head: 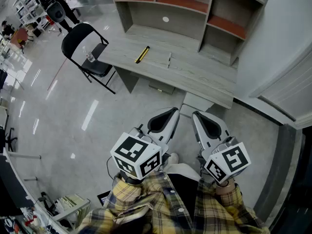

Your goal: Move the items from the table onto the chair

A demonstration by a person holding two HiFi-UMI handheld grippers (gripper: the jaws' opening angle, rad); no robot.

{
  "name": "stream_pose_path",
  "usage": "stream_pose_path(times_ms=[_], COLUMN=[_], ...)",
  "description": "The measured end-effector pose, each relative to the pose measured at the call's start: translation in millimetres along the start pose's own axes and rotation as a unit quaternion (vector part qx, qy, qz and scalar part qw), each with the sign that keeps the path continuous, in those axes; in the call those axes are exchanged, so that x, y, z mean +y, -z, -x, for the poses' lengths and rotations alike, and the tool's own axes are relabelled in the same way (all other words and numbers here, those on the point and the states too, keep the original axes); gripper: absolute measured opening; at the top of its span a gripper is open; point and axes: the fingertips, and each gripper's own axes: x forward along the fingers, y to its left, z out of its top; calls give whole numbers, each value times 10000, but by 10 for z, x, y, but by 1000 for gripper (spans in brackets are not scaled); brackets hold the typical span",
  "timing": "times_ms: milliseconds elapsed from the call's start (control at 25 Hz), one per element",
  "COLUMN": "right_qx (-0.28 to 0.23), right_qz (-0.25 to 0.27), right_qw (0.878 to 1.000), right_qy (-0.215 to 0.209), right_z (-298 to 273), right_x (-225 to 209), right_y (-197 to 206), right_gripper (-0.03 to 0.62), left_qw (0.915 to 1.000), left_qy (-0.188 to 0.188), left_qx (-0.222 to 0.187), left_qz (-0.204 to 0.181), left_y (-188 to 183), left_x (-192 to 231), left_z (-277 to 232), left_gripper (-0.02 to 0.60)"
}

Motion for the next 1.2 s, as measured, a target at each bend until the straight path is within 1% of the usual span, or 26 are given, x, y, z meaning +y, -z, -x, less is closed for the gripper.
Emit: stream_pose_path(times_ms=[160,360,640,800,960,1080,1200], right_qx=[29,31,64,120,172,219,260], right_qz=[-29,-80,-184,-172,-152,-127,-131], right_qw=[10000,9999,9995,9993,9993,9993,9993], right_qy=[-84,-137,-261,-315,-288,-270,-244], right_z=[99,205,117,-74,-371,-675,-1072], right_x=[-49,-90,-86,-49,-23,8,5], right_y=[60,104,142,165,145,130,109], right_gripper=[17,17,17,17,17,17,17], left_qw=[10000,9997,9989,9985,9986,9986,9988], left_qy=[-60,-218,-444,-513,-479,-458,-417], left_qx=[41,-26,-30,-74,-102,-121,-70], left_qz=[11,52,140,190,200,227,238], left_y=[85,127,160,124,12,-85,-194], left_x=[-79,-119,27,224,510,808,1197], left_z=[-53,-24,44,75,72,73,10], left_gripper=[5,5,5,5,5,5,5])
